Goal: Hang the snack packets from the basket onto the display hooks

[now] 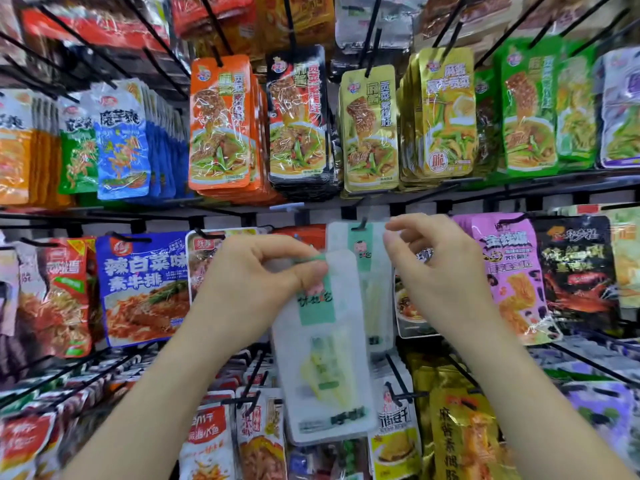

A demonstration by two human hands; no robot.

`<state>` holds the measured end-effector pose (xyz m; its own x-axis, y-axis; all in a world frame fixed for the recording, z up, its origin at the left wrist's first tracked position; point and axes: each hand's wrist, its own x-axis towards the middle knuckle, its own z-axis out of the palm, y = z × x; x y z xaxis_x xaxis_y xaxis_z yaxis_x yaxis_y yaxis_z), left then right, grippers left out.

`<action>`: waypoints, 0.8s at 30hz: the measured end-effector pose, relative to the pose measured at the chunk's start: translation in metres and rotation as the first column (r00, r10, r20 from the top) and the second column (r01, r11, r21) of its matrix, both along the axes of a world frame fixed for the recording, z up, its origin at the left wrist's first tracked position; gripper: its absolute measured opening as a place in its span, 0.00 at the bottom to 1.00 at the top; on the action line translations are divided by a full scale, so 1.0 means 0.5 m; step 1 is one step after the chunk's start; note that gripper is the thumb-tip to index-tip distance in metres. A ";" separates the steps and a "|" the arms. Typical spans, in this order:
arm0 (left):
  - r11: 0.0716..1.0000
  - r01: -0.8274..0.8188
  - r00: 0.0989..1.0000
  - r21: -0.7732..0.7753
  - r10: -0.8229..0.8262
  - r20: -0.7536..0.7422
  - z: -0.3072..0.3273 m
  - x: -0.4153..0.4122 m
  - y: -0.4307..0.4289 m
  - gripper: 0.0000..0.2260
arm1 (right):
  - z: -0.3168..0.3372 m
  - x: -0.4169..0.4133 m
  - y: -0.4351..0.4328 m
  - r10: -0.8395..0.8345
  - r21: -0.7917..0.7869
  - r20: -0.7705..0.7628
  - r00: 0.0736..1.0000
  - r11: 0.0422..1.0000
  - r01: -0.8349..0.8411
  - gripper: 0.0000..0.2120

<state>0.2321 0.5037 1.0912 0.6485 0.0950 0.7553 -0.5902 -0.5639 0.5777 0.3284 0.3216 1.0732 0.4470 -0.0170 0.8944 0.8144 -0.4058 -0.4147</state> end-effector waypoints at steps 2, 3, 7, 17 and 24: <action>0.999 0.006 1.000 -0.034 -0.005 0.027 0.012 0.025 -0.012 0.04 | 0.013 -0.035 -0.010 0.435 0.089 -0.239 0.868 0.900 -0.426 0.10; 0.999 0.011 0.999 -0.033 -0.010 0.038 0.017 0.038 -0.021 0.05 | 0.015 -0.046 -0.013 0.567 0.113 -0.332 0.754 0.818 -0.565 0.15; 0.997 0.068 0.996 -0.022 -0.067 0.056 0.033 0.088 -0.050 0.07 | 0.009 -0.045 0.003 0.652 0.168 -0.223 0.725 0.758 -0.630 0.18; 0.999 0.001 0.975 -0.033 0.006 0.221 -0.015 0.118 -0.065 0.17 | 0.002 0.010 0.014 0.330 0.116 0.002 0.944 0.938 -0.328 0.13; 0.994 -0.102 0.957 0.032 0.089 0.278 -0.018 0.129 -0.050 0.14 | 0.005 0.020 0.028 0.284 0.148 -0.089 0.955 0.952 -0.269 0.15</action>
